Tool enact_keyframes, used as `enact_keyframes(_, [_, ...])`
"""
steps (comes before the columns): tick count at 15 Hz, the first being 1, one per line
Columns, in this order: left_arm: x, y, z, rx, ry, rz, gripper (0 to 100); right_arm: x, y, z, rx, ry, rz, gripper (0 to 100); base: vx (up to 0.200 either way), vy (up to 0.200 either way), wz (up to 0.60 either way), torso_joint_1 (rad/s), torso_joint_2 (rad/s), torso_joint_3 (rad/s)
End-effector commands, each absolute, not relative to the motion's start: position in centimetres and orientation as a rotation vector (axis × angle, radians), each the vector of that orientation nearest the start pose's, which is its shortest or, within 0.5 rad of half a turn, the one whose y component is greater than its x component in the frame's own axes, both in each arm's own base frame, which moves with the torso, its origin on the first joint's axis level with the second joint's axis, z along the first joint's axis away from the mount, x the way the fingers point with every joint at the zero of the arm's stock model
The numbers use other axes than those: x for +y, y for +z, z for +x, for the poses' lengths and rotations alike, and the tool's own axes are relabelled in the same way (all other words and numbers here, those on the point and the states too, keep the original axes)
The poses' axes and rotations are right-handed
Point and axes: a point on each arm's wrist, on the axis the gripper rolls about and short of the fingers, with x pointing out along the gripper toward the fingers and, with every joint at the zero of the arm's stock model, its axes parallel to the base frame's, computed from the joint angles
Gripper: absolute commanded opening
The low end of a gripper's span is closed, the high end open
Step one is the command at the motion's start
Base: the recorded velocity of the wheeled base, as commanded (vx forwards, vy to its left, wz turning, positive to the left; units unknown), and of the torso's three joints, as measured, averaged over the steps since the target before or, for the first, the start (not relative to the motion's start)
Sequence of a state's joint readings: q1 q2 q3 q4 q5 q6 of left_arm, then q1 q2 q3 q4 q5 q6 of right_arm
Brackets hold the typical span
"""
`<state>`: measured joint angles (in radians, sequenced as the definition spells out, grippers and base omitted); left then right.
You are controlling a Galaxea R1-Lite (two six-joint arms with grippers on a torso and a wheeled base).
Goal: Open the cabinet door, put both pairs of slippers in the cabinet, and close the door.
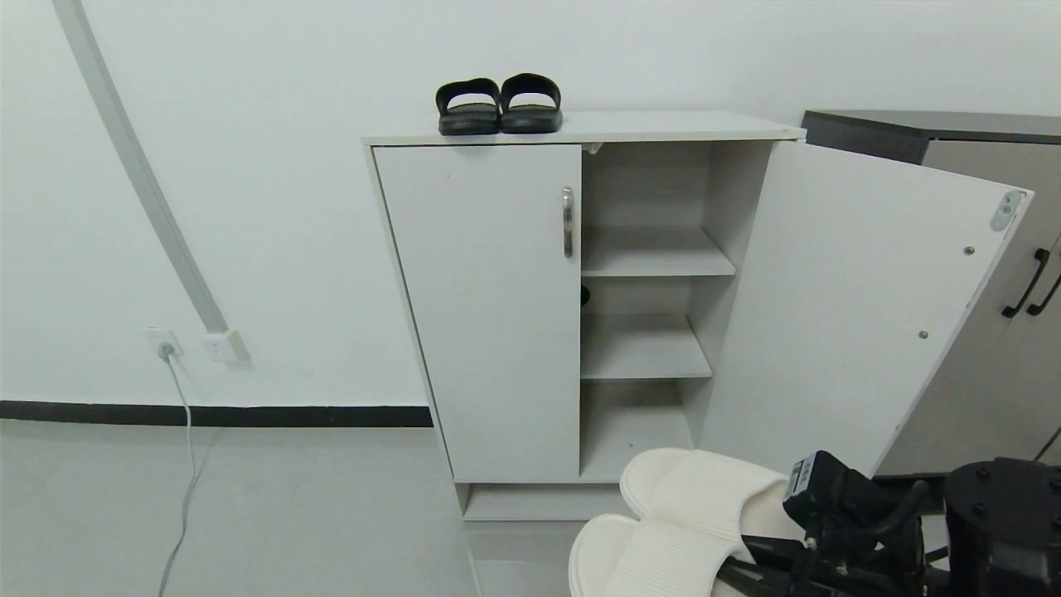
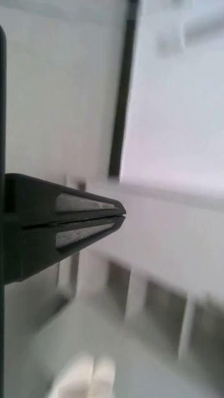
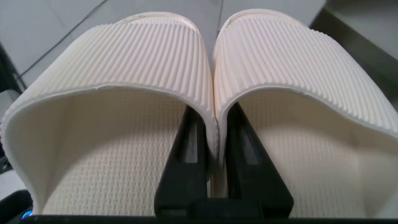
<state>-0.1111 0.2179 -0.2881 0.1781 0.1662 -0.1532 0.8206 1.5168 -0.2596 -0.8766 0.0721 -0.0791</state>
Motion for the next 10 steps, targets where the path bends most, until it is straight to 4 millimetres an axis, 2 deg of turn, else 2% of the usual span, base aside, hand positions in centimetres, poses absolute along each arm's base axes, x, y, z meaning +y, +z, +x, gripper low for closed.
enact_keyframes(1, [0.4,10.8,-3.2,0.059,0.181,-0.134,0,15.2,11.6,13.9,0.343,0.898,-0.222,0,0.0,0.0,0.0,0.0,0.0,0.0])
enact_keyframes(3, [0.4,9.0,-3.1,0.073,0.203,-0.116,0,15.3,11.4,14.0,0.353,0.898,-0.226,0,0.0,0.0,0.0,0.0,0.0,0.0])
enact_keyframes(6, [0.4,8.2,-2.7,0.015,0.175,-0.06,0,15.3,11.3,14.0,0.356,0.898,-0.227,0,0.0,0.0,0.0,0.0,0.0,0.0])
enact_keyframes(7, [0.2,7.6,-2.3,0.003,0.095,0.005,0,15.3,11.2,13.9,0.362,0.901,-0.23,0,0.0,0.0,0.0,0.0,0.0,0.0])
enact_keyframes(9, [-0.1,7.5,-2.3,0.003,-0.035,0.017,0,15.3,11.0,13.9,0.369,0.902,-0.233,0,0.0,0.0,0.0,0.0,0.0,0.0])
enact_keyframes(10, [-0.1,7.5,-2.3,0.003,-0.029,0.02,0,15.4,11.0,14.0,0.368,0.902,-0.232,0,0.0,0.0,0.0,0.0,0.0,0.0])
